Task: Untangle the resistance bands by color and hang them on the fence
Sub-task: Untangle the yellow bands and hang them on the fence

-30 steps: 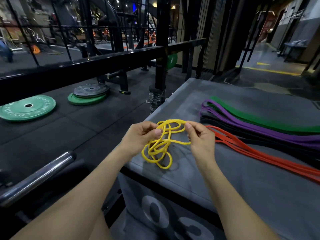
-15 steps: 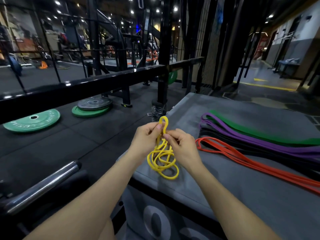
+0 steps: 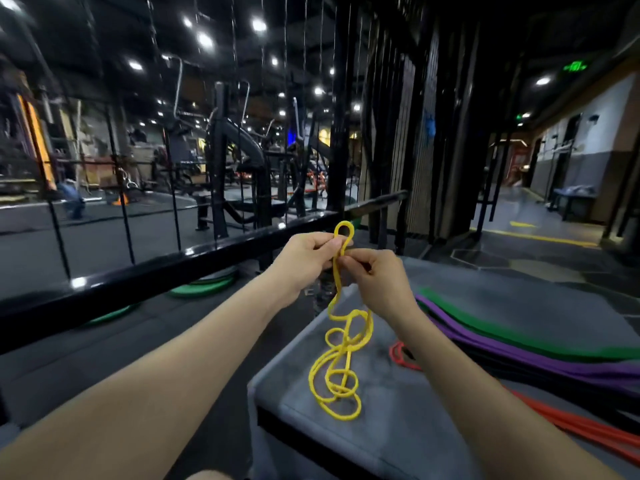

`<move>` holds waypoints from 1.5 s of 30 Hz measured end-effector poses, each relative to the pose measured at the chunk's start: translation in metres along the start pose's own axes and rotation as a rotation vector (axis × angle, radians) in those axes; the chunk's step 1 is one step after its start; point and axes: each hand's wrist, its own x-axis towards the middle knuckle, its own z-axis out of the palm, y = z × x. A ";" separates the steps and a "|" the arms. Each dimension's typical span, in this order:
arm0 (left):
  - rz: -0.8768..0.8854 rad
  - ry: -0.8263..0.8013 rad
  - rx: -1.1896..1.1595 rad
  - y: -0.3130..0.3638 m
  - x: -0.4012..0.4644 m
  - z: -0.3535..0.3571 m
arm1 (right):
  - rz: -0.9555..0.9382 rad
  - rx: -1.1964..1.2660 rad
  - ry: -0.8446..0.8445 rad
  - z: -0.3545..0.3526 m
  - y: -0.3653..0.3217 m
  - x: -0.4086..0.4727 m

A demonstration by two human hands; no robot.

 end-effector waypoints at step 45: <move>0.076 0.470 -0.286 0.153 0.026 -0.066 | -0.046 -0.012 -0.233 -0.063 -0.055 0.040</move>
